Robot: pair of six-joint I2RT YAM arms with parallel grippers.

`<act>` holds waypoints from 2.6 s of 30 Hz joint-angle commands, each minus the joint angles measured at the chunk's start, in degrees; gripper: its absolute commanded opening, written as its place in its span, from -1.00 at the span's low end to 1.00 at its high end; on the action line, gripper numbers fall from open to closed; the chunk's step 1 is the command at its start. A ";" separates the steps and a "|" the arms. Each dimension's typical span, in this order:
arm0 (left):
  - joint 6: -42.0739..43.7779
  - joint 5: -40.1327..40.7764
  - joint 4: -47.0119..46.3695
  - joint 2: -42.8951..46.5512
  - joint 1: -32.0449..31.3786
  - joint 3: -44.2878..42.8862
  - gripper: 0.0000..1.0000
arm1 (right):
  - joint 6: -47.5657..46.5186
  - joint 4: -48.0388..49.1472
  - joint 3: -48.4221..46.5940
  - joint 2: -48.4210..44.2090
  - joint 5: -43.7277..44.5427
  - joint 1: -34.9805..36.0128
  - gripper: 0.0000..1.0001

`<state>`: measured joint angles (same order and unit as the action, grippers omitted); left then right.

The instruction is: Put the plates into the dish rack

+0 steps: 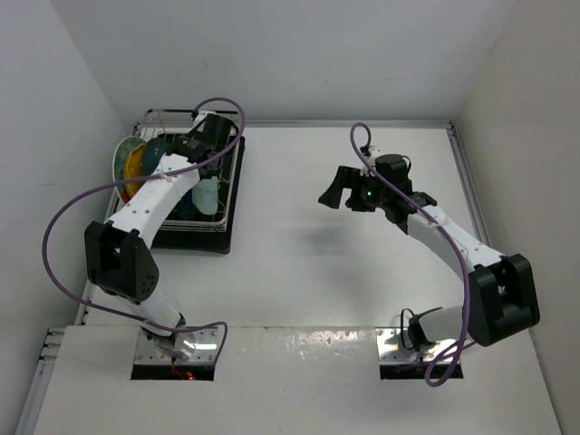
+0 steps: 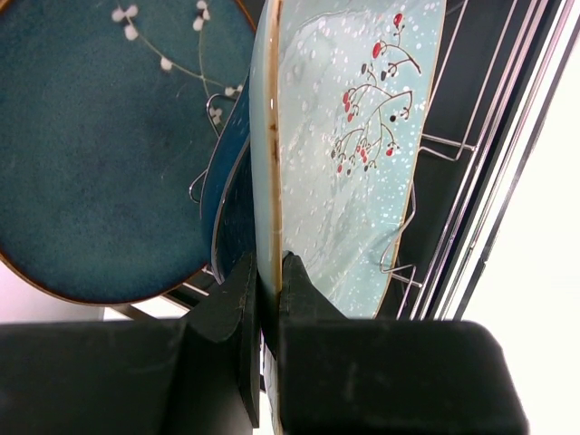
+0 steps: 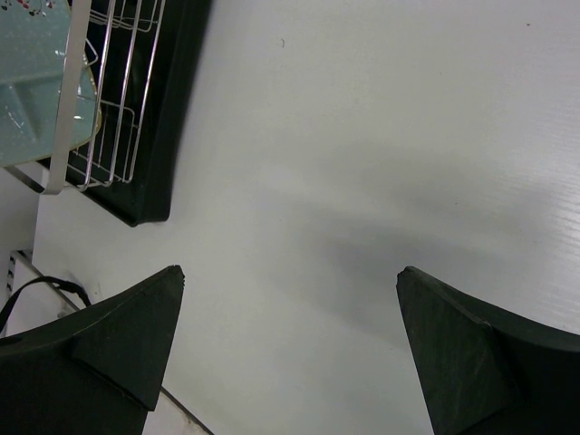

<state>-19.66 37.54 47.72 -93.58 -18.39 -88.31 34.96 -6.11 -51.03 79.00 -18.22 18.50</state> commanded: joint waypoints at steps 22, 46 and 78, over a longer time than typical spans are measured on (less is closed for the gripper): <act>2.70 9.31 4.66 4.99 0.81 -4.76 -1.00 | -0.42 1.10 -0.48 -0.52 -0.33 -0.31 1.00; 2.70 6.84 2.20 -3.71 -0.33 -7.75 -1.00 | -0.68 0.31 1.10 -1.83 0.64 -0.40 1.00; 15.43 6.22 3.96 -8.47 -2.88 -19.25 0.57 | -1.65 -0.66 -0.12 -1.13 0.81 -0.57 1.00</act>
<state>-5.91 40.36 53.04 -106.41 -21.32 -103.61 34.06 -7.49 -49.93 78.81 -17.98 18.13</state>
